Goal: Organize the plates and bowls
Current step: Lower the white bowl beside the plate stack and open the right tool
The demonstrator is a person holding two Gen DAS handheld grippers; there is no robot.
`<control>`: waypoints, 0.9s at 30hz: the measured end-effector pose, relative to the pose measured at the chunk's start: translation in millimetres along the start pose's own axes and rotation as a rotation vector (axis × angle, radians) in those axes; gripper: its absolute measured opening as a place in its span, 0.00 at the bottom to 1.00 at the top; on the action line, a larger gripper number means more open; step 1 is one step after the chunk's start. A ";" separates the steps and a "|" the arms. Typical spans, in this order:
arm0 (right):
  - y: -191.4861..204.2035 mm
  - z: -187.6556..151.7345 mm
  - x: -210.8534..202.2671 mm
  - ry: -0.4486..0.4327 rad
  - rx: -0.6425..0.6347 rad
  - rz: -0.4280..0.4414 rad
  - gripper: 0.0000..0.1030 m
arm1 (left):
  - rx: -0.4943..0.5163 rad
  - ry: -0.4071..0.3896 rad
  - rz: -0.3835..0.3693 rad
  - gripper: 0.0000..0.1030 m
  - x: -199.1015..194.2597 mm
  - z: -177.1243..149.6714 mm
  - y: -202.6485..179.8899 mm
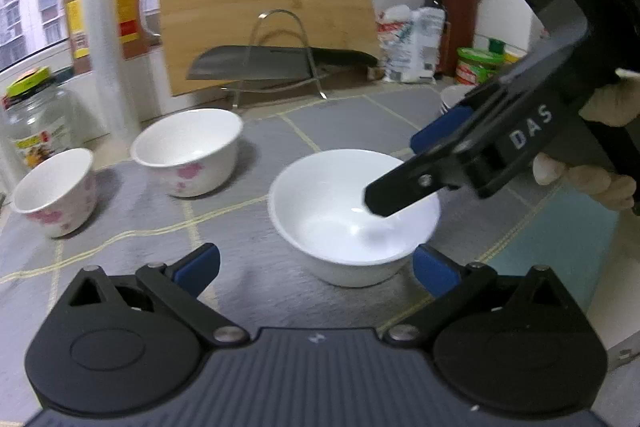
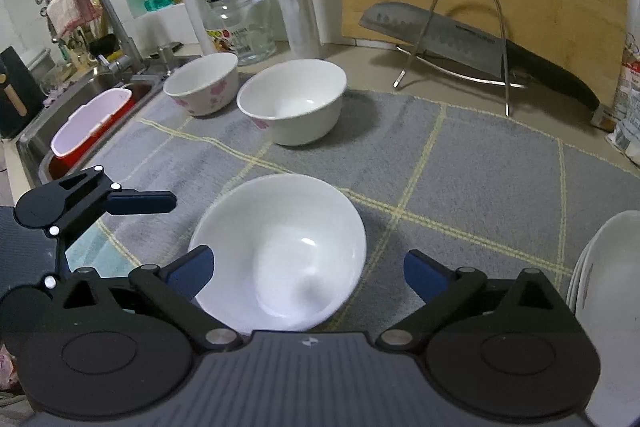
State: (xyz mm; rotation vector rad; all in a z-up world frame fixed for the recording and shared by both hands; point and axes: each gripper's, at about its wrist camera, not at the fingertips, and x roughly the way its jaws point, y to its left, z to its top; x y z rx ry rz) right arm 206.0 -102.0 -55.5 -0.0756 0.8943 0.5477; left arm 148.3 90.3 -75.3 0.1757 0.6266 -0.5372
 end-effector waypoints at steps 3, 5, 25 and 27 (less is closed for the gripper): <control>2.1 6.7 -4.3 -0.019 -0.015 -0.002 1.00 | -0.038 -0.013 0.036 0.99 -9.7 0.9 11.0; 2.8 12.3 -5.9 -0.028 -0.022 -0.005 1.00 | -0.054 -0.015 0.052 0.99 -13.7 1.7 18.9; 11.9 53.9 4.1 -0.067 -0.098 -0.074 1.00 | -0.193 0.090 0.193 0.99 48.3 4.5 103.5; 11.5 56.2 6.9 -0.063 -0.100 -0.076 1.00 | -0.185 0.117 0.198 0.99 60.0 5.7 106.6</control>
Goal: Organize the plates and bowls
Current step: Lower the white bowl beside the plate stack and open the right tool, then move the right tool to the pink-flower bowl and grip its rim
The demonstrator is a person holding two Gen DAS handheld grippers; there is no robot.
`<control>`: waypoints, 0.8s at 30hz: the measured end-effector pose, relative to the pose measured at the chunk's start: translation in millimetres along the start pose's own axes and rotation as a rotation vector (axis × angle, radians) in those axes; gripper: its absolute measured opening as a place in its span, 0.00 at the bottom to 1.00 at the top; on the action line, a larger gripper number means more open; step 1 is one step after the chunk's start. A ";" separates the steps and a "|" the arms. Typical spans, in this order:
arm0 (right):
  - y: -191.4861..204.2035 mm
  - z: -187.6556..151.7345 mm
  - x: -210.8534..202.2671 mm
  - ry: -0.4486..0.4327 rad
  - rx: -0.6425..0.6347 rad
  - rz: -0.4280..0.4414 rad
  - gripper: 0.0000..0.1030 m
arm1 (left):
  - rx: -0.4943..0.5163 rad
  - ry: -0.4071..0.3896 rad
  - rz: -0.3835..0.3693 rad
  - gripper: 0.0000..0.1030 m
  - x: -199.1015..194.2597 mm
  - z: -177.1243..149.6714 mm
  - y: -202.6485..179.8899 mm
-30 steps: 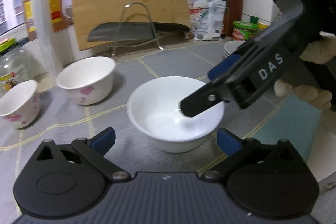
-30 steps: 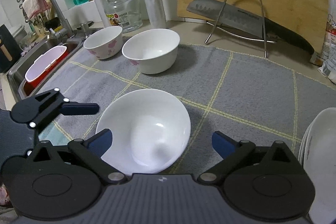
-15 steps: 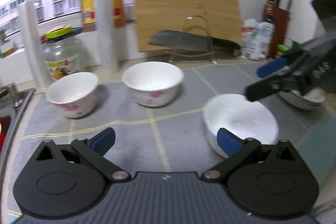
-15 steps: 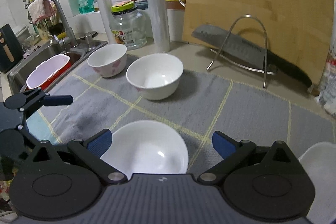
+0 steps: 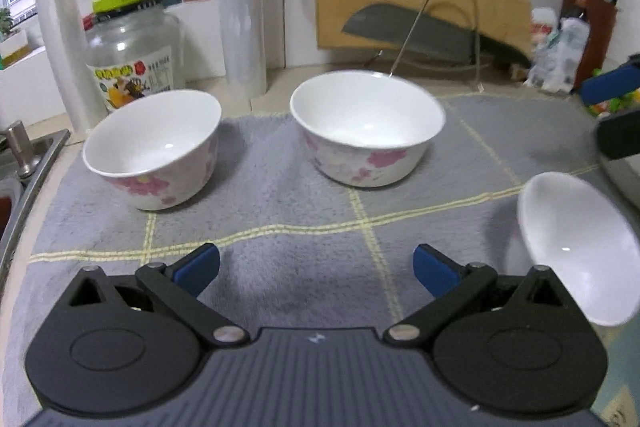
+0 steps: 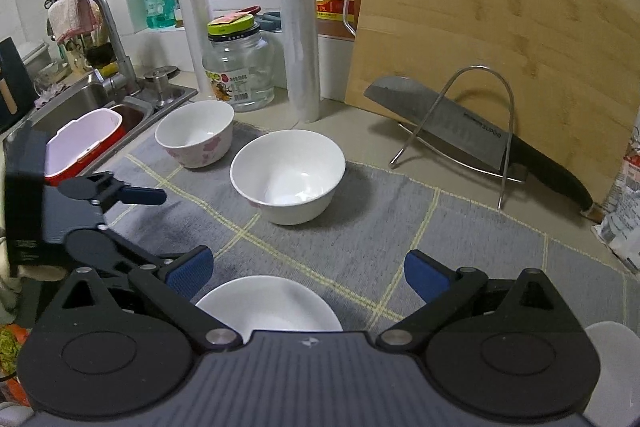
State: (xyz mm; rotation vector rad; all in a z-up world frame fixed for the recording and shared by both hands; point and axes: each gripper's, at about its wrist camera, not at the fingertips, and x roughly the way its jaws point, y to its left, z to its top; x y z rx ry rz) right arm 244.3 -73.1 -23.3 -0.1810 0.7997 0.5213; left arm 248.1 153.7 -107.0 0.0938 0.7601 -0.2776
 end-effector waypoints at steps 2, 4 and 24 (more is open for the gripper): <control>-0.6 1.9 2.8 0.004 -0.003 -0.003 1.00 | 0.000 0.021 -0.004 0.99 7.9 0.2 0.4; -2.1 4.3 5.9 0.006 -0.002 -0.001 1.00 | 0.009 0.036 0.010 1.00 13.4 -0.7 0.2; -12.7 35.7 54.1 0.064 -0.093 0.060 1.00 | 0.034 -0.020 -0.026 0.99 3.6 2.6 1.6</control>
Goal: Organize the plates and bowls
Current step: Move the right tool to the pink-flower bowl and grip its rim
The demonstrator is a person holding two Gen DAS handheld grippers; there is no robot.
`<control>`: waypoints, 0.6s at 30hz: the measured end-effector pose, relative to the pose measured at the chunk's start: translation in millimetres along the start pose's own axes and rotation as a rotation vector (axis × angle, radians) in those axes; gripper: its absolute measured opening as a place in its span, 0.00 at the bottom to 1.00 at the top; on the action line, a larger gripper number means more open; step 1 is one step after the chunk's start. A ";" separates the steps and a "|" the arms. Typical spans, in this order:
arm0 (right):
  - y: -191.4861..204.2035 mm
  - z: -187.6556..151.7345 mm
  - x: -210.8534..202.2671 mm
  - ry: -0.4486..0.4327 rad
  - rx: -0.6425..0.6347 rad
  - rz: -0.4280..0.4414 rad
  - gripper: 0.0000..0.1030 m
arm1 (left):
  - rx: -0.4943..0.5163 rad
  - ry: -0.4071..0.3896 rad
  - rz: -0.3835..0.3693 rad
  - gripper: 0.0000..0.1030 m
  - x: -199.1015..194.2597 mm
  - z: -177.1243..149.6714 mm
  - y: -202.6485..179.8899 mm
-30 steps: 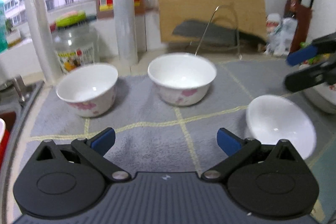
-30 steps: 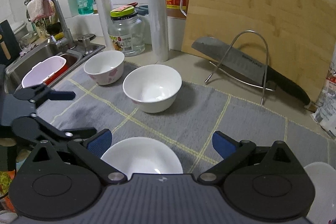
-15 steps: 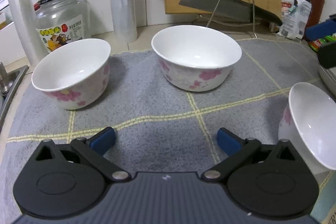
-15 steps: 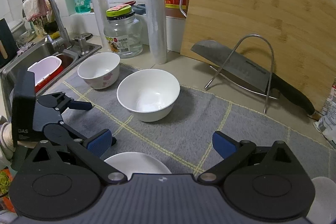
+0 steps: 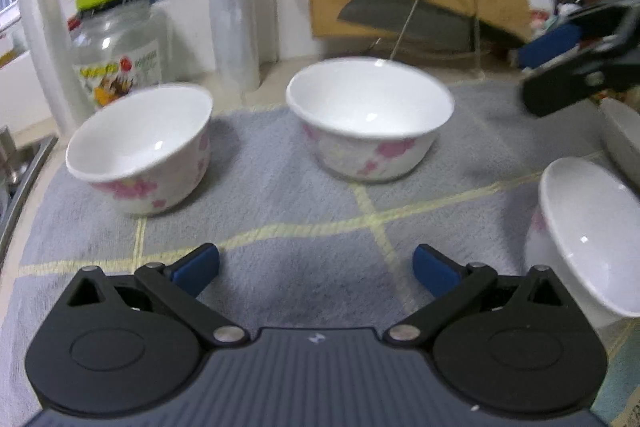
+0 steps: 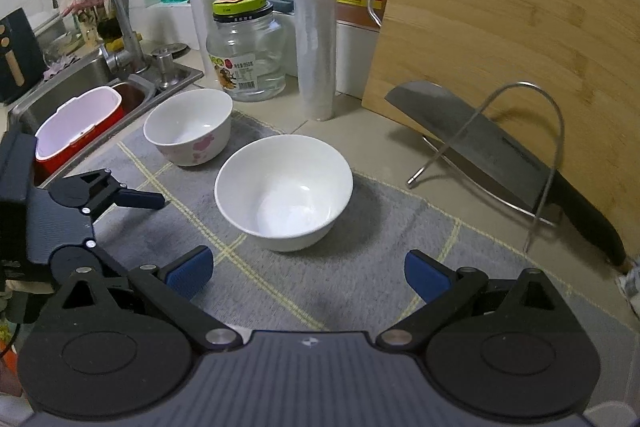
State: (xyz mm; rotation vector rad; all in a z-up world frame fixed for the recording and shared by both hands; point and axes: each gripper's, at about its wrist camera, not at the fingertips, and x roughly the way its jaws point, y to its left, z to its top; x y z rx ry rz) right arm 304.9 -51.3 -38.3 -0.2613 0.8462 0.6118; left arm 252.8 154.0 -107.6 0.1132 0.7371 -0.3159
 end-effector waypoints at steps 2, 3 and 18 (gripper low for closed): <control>-1.9 3.8 4.5 0.002 -0.006 0.008 1.00 | 0.021 -0.039 -0.035 0.99 -4.7 4.7 -3.0; -2.9 6.3 7.3 0.003 -0.010 0.012 1.00 | 0.036 -0.060 -0.036 0.99 -5.8 7.4 -5.2; -10.1 29.1 47.1 0.013 -0.025 0.075 1.00 | 0.053 -0.150 -0.092 0.99 14.0 29.9 -9.9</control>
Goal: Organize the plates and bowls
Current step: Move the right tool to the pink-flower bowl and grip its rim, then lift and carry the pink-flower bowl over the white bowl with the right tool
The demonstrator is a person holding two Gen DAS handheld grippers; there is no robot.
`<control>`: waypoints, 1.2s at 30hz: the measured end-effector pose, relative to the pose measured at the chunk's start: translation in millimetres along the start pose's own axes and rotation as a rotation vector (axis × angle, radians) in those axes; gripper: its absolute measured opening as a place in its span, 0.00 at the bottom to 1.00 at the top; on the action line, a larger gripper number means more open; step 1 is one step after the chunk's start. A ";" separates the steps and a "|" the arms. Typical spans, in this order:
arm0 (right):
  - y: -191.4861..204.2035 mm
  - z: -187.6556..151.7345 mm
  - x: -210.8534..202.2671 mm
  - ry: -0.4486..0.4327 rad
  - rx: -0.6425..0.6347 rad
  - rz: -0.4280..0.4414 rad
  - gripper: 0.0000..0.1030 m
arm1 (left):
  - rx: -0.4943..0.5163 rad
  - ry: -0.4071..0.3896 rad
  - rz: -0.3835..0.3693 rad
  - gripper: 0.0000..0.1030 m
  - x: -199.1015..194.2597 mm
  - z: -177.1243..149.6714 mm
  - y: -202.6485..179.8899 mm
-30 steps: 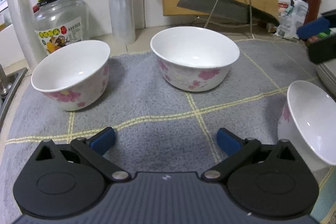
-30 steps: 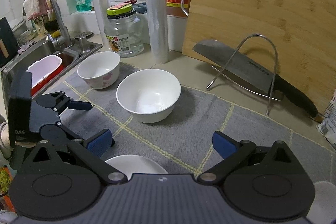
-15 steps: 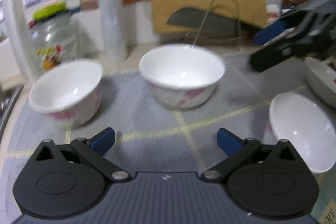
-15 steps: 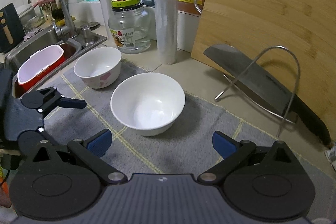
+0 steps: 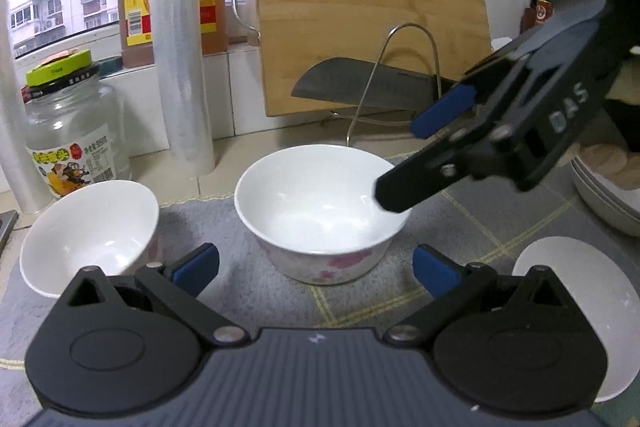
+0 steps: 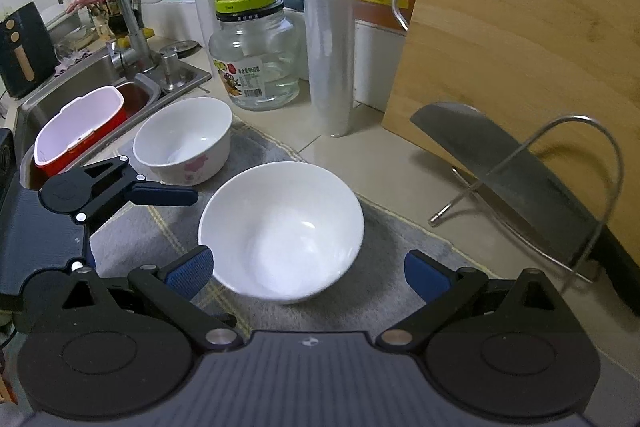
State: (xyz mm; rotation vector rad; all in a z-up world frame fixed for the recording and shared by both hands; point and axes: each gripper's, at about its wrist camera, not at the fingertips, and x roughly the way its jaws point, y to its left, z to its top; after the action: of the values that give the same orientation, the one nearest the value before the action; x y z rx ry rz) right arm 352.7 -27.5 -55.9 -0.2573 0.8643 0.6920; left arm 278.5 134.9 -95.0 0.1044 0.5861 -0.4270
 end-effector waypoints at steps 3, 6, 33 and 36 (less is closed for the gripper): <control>-4.1 3.4 8.6 0.008 0.016 0.028 0.97 | 0.001 0.000 -0.005 0.98 1.3 0.4 0.5; -6.7 6.8 16.9 0.018 0.023 0.038 0.93 | 0.005 -0.001 -0.015 0.96 3.6 1.6 0.9; -14.2 12.2 31.4 0.036 0.084 0.055 0.69 | 0.022 -0.006 -0.049 0.84 6.0 7.5 3.3; -12.8 11.7 30.6 0.038 0.081 0.048 0.69 | 0.028 -0.002 -0.049 0.84 6.3 8.0 2.1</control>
State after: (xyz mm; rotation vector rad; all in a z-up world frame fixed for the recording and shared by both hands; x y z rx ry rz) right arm 382.0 -17.8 -72.8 -0.1782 0.9350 0.6969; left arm 288.2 132.8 -91.9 0.1162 0.5816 -0.4826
